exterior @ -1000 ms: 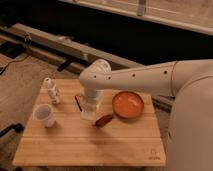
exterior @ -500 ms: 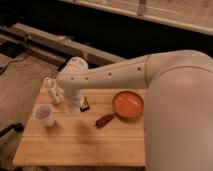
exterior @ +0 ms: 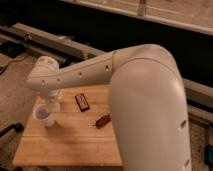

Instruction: Place the white sponge in the ceramic cup

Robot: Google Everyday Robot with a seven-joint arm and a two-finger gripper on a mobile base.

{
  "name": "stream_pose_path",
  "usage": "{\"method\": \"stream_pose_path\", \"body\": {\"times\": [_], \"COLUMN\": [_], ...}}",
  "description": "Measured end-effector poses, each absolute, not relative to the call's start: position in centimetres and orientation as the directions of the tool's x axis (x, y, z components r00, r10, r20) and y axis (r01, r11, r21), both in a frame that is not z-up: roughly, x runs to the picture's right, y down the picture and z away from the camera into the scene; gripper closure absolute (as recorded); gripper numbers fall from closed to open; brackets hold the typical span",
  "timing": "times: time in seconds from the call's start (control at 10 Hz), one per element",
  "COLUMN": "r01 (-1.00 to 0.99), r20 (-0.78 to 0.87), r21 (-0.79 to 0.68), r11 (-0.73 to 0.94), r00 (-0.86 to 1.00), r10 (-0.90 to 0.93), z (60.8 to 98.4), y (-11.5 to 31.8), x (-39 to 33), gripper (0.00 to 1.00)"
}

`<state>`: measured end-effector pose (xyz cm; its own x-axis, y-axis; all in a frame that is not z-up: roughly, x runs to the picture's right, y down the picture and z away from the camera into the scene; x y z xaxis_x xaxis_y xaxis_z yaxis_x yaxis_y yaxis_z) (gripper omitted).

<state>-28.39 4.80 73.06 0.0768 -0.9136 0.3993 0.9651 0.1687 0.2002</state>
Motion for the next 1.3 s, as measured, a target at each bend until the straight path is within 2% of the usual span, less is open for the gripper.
{"method": "stream_pose_path", "body": {"times": [0.4,0.8,1.0,1.2,1.3], "r01": [0.95,0.935,0.935,0.936,0.937], "r20": [0.346,0.342,0.347,0.35,0.351], "r21": [0.291,0.342,0.346,0.341,0.34], "r11": [0.116,0.09,0.083,0.084,0.084], "r00": [0.009,-0.035,-0.045,-0.043,-0.044], "r10": [-0.938,-0.939,-0.937,-0.936,-0.935], "z": [72.5,74.2,74.9,75.6,75.8], "y": [3.8,5.2,5.8,5.9,6.0], "x": [-32.1,-34.9,-35.7,-35.7,-35.8], "gripper": [0.98,0.97,0.84,0.61,0.53]}}
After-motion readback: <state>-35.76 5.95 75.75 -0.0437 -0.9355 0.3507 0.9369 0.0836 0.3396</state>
